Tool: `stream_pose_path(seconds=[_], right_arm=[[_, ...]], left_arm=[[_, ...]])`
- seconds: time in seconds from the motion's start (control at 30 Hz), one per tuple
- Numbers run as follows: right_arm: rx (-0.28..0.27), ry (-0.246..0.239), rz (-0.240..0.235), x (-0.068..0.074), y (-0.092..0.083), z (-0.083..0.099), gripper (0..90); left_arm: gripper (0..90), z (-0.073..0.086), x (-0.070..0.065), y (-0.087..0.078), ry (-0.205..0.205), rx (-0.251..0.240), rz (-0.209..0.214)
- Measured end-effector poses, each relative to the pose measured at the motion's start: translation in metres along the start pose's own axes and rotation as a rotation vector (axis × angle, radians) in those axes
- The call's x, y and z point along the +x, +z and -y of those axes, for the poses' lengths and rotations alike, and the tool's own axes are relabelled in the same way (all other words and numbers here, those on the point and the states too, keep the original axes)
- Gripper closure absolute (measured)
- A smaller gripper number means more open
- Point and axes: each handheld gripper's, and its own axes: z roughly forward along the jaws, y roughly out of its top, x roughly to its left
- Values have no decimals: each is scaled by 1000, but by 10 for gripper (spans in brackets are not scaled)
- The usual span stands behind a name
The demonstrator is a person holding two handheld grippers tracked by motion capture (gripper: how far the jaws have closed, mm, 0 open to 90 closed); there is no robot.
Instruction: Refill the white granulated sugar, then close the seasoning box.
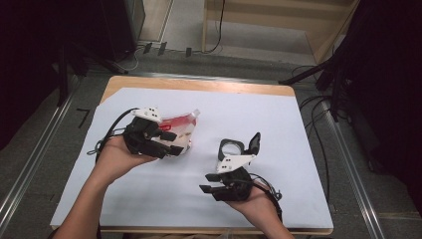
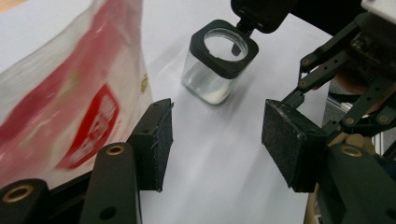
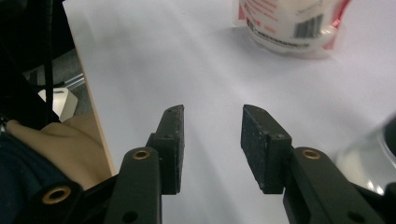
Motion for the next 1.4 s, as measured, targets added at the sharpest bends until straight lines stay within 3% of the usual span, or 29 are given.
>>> stream_pose_path(seconds=[0.13,0.33,0.5,1.0,1.17,1.23,1.4], right_arm=[[10,-53,-16,0,18,-9,590],[35,-38,-31,-5,45,-15,581],[7,-3,-36,-8,48,-12,576],[9,6,-13,-16,45,-5,542],[6,7,-9,-17,46,-6,538],[7,15,-9,-18,46,-6,537],[7,15,-7,-20,47,-5,535]], left_arm=[[446,5,7,-11,-23,-14,-15],[450,14,14,-23,-46,-22,-32],[450,21,19,-32,-56,-18,-44],[445,38,32,-51,-102,-34,-84],[447,47,44,-45,-155,-47,-112],[447,50,48,-39,-174,-49,-104],[442,49,52,-21,-166,-42,-105]])
